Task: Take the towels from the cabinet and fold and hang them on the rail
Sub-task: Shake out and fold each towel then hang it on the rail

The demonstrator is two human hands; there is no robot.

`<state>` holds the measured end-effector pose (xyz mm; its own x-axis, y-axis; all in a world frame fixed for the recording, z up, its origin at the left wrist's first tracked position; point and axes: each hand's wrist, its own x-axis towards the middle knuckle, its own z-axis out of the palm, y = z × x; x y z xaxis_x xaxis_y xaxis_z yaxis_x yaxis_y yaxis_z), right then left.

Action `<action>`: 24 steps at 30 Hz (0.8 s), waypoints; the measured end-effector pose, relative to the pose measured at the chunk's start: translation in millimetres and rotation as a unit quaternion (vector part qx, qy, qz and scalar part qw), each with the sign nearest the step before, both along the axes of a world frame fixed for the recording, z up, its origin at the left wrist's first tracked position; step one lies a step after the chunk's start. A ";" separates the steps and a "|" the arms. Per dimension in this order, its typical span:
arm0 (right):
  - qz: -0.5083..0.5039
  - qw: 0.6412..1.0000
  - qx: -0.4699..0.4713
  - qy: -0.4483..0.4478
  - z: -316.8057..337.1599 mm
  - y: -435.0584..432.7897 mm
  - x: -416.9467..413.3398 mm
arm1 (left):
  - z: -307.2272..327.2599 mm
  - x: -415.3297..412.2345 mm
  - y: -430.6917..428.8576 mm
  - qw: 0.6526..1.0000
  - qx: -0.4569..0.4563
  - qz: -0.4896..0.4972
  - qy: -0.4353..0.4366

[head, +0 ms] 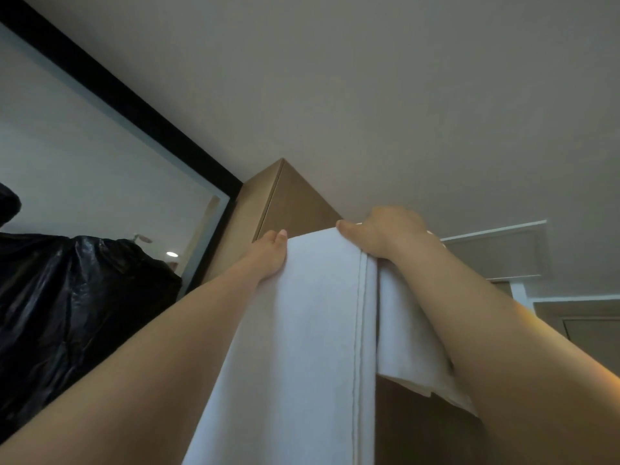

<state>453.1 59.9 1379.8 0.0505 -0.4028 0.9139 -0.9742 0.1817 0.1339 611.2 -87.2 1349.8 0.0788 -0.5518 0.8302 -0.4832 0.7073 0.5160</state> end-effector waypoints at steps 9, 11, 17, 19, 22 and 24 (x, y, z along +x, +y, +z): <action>0.024 0.998 -0.058 -0.003 1.3 -9.9 -4.2 | -36.5 5.4 -6.2 0.993 -0.099 0.008 0.068; 0.018 0.998 -0.051 -0.009 1.7 -9.7 -3.3 | -65.8 9.1 -8.6 0.990 -0.053 -0.055 0.117; -0.021 0.999 -0.036 -0.013 1.1 -7.5 1.7 | -96.8 11.0 -1.8 0.925 0.138 -0.284 0.211; -0.037 0.999 -0.030 -0.012 0.1 -7.5 2.6 | -96.2 6.7 1.6 0.917 0.126 -0.292 0.239; -0.028 0.999 -0.030 -0.016 -3.0 -5.4 2.6 | -95.1 3.5 4.7 0.907 0.139 -0.301 0.261; 0.006 0.999 -0.047 -0.022 -7.6 0.6 3.9 | -92.8 3.6 7.8 0.901 0.140 -0.304 0.277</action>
<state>457.0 60.6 1372.2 0.0136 -0.3147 0.9491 -0.9808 0.1804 0.0739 614.8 -79.4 1257.0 0.0505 -0.8138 0.5790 0.3354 0.5599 0.7577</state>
